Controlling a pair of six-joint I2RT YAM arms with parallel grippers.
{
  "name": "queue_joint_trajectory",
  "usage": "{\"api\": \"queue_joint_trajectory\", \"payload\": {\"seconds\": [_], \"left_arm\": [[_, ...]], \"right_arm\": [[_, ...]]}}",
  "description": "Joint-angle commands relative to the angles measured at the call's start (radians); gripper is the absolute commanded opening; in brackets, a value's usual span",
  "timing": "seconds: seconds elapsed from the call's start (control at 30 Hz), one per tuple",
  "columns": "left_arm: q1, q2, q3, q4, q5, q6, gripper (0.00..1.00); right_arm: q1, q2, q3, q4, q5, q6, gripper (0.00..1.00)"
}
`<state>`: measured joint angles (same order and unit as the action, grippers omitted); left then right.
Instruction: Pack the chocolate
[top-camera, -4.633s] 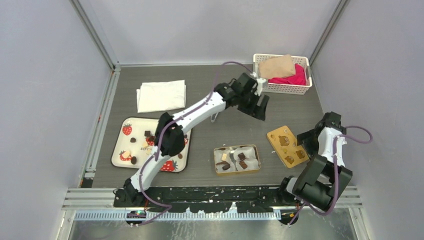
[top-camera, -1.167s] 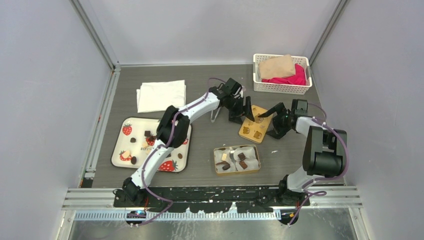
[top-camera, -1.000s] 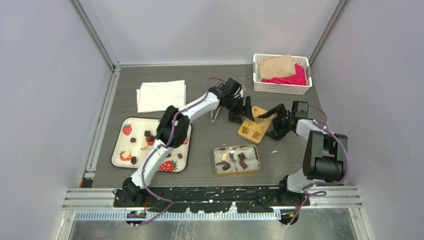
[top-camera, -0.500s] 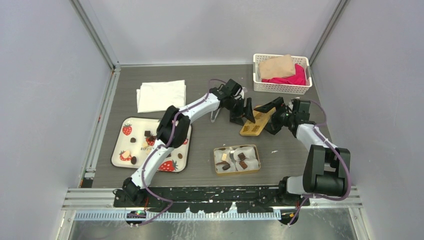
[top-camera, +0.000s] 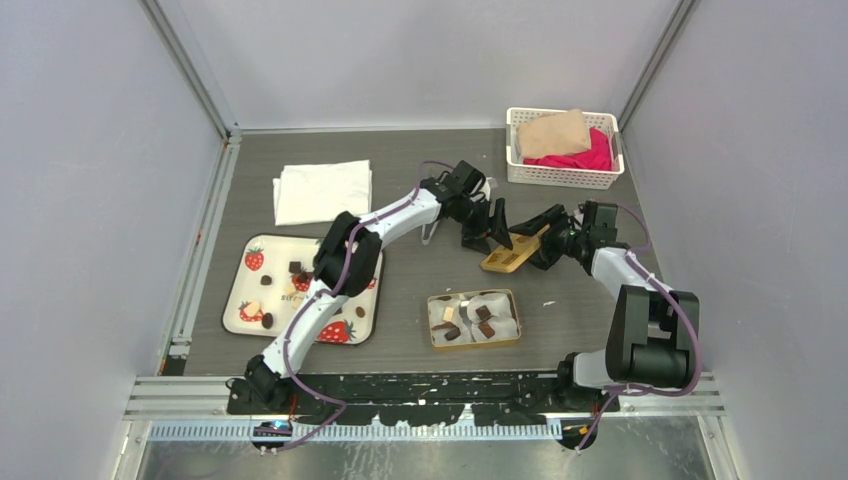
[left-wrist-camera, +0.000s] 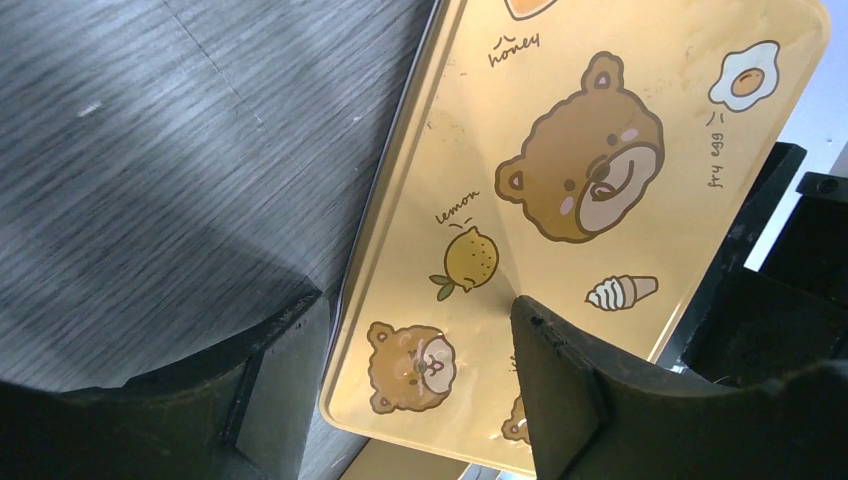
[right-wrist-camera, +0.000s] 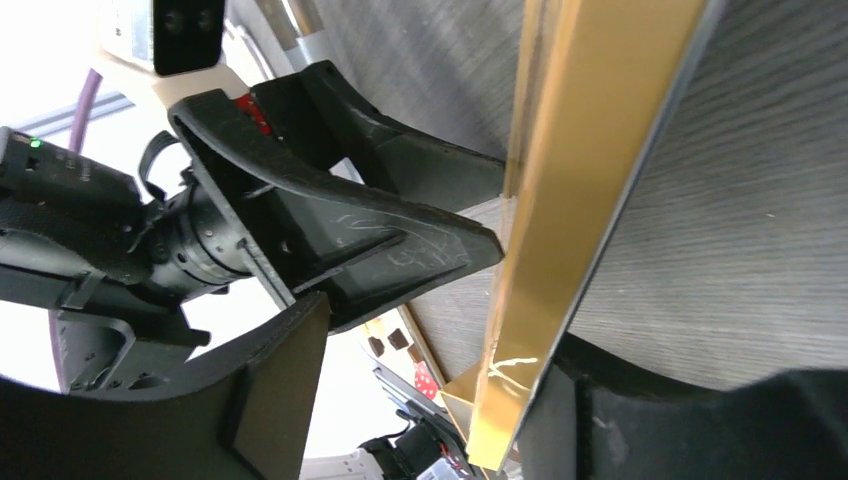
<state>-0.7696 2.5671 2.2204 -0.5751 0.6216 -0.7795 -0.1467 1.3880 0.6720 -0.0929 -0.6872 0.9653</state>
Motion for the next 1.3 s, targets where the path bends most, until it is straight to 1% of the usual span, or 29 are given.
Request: {"api": "queue_joint_trajectory", "payload": {"seconds": [0.0, 0.1, 0.27, 0.33, 0.37, 0.43, 0.57, 0.63, 0.73, 0.83, 0.93, 1.13, 1.17, 1.27], "left_arm": [[-0.013, -0.028, -0.045, -0.039, -0.006, 0.026, 0.68], [0.004, -0.046, -0.053, -0.033, -0.010, 0.026, 0.68], [0.019, -0.078, -0.055, -0.027, -0.010, 0.025, 0.68], [0.023, -0.094, -0.055, -0.028, -0.010, 0.028, 0.68], [0.026, -0.103, -0.055, -0.034, -0.013, 0.034, 0.68], [0.032, -0.123, -0.047, -0.059, -0.029, 0.059, 0.68], [0.058, -0.176, -0.051, -0.081, -0.031, 0.092, 0.68], [0.075, -0.209, -0.069, -0.082, -0.027, 0.097, 0.68], [0.102, -0.261, -0.089, -0.092, -0.011, 0.116, 0.68], [0.135, -0.328, -0.105, -0.111, 0.016, 0.148, 0.68], [0.177, -0.393, -0.106, -0.147, 0.058, 0.212, 0.68], [0.217, -0.493, -0.014, -0.420, 0.104, 0.567, 0.70], [0.226, -0.509, -0.016, -0.449, 0.124, 0.608, 0.70], [0.261, -0.553, -0.023, -0.554, 0.247, 0.758, 0.69]], "right_arm": [[0.007, -0.019, 0.029, -0.067, 0.037, -0.066, 0.61], [0.007, -0.032, 0.025, -0.117, 0.066, -0.101, 0.46], [0.007, -0.046, 0.027, -0.165, 0.090, -0.119, 0.26], [0.007, -0.055, 0.034, -0.186, 0.099, -0.126, 0.21], [0.007, -0.062, 0.039, -0.197, 0.103, -0.130, 0.20], [0.007, -0.076, 0.047, -0.215, 0.110, -0.139, 0.12], [0.007, -0.095, 0.065, -0.251, 0.106, -0.152, 0.04], [0.007, -0.105, 0.073, -0.261, 0.095, -0.153, 0.01], [0.007, -0.126, 0.088, -0.272, 0.066, -0.157, 0.01], [0.011, -0.157, 0.112, -0.278, 0.009, -0.156, 0.01], [0.036, -0.200, 0.152, -0.279, -0.061, -0.155, 0.01], [0.142, -0.191, 0.229, -0.263, -0.221, -0.166, 0.01], [0.182, -0.176, 0.250, -0.270, -0.256, -0.183, 0.01], [0.296, -0.125, 0.336, -0.355, -0.326, -0.272, 0.01]]}}
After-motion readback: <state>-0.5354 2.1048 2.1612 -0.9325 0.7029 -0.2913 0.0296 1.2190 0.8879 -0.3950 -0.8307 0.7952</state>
